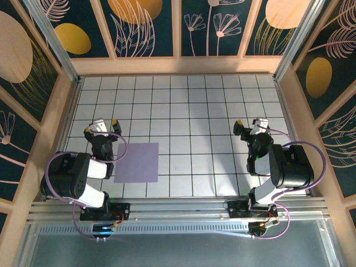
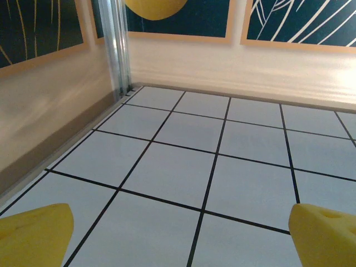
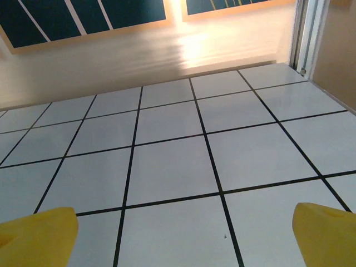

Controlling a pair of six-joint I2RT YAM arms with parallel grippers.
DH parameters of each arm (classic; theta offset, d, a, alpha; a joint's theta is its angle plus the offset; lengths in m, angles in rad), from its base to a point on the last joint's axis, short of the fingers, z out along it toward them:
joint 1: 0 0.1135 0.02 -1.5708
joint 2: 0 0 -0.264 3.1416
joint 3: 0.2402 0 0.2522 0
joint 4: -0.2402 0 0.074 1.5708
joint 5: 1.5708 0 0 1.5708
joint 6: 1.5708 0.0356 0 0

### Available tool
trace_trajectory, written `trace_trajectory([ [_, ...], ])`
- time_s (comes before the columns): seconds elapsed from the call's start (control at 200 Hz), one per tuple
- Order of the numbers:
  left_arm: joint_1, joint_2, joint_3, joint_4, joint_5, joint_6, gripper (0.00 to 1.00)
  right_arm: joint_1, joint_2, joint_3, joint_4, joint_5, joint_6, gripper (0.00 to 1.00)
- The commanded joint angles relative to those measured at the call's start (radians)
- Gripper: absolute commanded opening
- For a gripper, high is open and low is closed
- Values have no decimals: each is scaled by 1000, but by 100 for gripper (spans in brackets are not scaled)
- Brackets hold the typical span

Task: Fold a paper plane with a square sheet of paper (fold left side to right side)
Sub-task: Move the square sheet of paper to the center of the table.

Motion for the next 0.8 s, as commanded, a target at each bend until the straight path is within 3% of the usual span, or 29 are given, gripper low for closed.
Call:
trace_trajectory([
  [0.0,7,11,18,49,-3,11,99,10,11,18,51,23,-18,99],
  [0.796,6,11,19,49,-4,10,99,2,11,21,46,12,-15,99],
])
